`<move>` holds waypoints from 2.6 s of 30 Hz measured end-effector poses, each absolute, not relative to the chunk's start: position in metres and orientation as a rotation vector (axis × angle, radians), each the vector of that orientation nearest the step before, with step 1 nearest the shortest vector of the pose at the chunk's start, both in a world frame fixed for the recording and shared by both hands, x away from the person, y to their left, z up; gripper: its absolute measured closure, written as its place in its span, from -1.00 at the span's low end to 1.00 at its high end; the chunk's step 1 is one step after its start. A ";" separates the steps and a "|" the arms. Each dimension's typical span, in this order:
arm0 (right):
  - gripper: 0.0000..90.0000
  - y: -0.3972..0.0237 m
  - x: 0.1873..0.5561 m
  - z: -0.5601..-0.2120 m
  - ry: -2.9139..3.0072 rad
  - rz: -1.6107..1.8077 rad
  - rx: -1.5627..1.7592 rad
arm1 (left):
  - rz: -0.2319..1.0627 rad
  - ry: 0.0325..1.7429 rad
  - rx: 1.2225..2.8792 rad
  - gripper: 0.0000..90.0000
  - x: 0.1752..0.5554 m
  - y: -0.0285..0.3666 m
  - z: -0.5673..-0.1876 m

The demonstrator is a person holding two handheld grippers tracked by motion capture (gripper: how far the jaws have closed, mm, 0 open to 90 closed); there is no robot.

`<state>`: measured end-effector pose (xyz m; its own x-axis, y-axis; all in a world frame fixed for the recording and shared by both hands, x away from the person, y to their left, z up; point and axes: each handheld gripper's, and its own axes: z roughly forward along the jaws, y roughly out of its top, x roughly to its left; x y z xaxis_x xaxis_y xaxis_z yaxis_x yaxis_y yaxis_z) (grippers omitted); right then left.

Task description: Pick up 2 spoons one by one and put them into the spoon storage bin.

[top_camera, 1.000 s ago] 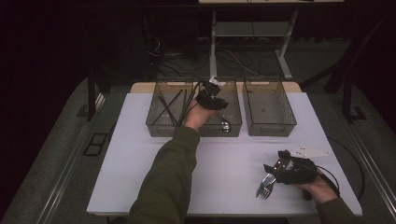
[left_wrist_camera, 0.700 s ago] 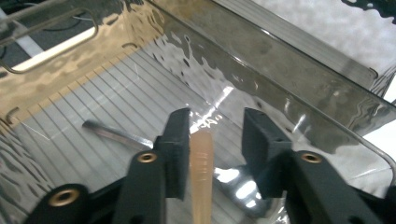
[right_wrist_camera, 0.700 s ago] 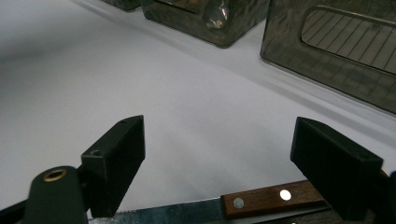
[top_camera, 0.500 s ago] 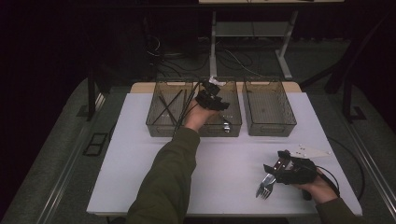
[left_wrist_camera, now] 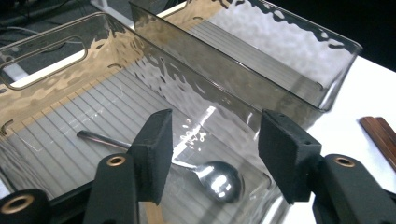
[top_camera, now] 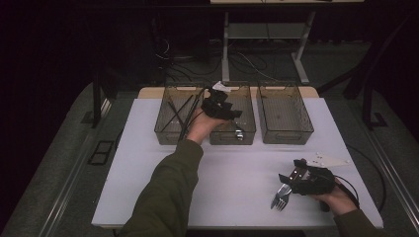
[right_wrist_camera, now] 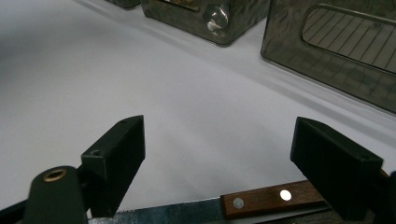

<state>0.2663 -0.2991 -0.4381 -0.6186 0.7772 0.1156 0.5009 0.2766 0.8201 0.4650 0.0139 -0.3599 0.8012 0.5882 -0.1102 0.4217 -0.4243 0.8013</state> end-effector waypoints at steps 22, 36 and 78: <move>-0.60 -0.299 0.266 -0.439 2.240 1.263 1.167 | 0.237 0.619 2.064 -0.40 0.402 0.042 -0.354; -0.60 -0.299 0.267 -0.439 2.234 1.259 1.178 | 0.244 0.622 2.069 -0.63 0.359 0.072 -0.380; -0.55 -0.314 0.303 -0.420 2.373 1.109 1.140 | 0.225 0.706 2.047 -1.00 0.280 0.156 -0.437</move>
<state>0.3028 -0.3138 -0.4196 -0.6479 0.7585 0.0702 0.5403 0.3927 0.7442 0.2796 0.1559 -0.4374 0.8181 0.5637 -0.1142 0.3939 -0.4044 0.8254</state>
